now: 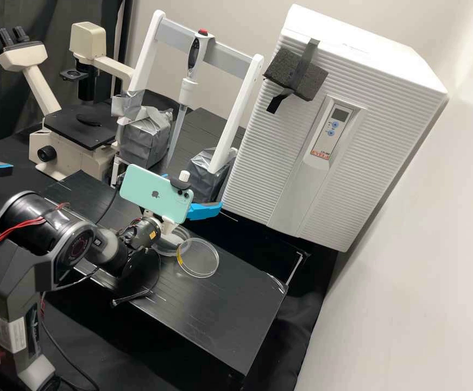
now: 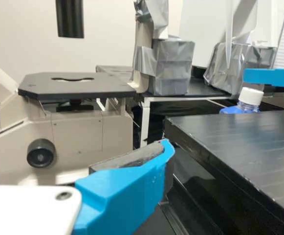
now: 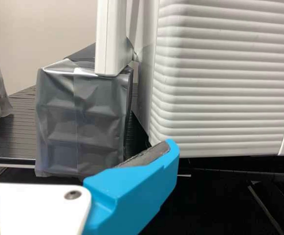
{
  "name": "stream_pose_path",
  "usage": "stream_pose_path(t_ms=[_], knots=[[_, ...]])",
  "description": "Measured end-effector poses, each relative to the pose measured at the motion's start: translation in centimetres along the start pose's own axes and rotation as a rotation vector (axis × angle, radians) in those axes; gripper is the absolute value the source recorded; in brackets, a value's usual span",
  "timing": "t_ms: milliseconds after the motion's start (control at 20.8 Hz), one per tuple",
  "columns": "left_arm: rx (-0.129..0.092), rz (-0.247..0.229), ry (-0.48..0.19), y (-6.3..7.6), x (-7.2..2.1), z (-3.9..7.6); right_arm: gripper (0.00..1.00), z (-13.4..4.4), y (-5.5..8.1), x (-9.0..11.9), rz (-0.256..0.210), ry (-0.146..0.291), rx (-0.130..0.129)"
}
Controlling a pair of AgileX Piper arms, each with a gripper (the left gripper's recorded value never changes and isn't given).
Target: Open the bottle
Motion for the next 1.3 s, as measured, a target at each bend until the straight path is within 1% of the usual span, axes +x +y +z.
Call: stream_pose_path(t_ms=[192,385,481,529,577,625,673,721,818,962,1106,1299], knots=[[0.0,-0.012,-0.028,-0.2,0.12,0.5,1.0,0.0,0.0,0.0,0.0,0.0,0.0],[-0.001,-0.017,-0.036,-0.3,0.18,0.6,1.0,0.0,0.0,0.0,-0.002,-0.002,0.0],[-0.002,-0.018,-0.041,-0.3,0.22,0.7,1.0,-0.1,0.1,-0.8,-0.001,0.001,-0.001],[-0.002,-0.02,-0.042,-0.4,0.19,0.7,1.0,-0.3,0.3,-1.3,0.006,0.014,-0.005],[-0.002,-0.019,-0.044,-0.4,0.23,0.8,1.0,-0.8,0.5,-2.0,0.012,0.04,-0.01],[-0.003,-0.018,-0.045,-0.4,0.25,0.8,1.0,-1.2,0.6,-2.6,0.025,0.062,-0.007],[-0.004,-0.018,-0.047,-0.4,0.27,0.9,1.0,-1.7,0.6,-3.2,0.034,0.096,-0.005],[-0.004,-0.018,-0.047,-0.4,0.27,0.9,1.0,-2.1,0.5,-3.7,0.035,0.124,-0.008],[-0.007,-0.016,-0.047,-0.4,0.3,0.9,1.0,-2.8,0.0,-4.4,0.029,0.165,-0.003],[-0.011,-0.012,-0.043,-0.3,0.32,0.9,1.0,-3.2,-1.3,-5.1,-0.022,0.186,0.001],[-0.013,-0.008,-0.037,-0.3,0.33,0.8,1.0,-3.9,-2.1,-5.3,-0.056,0.212,0.004],[-0.017,-0.013,-0.036,-0.4,0.36,0.8,1.0,-4.0,-3.3,-5.3,-0.103,0.219,0.005]])
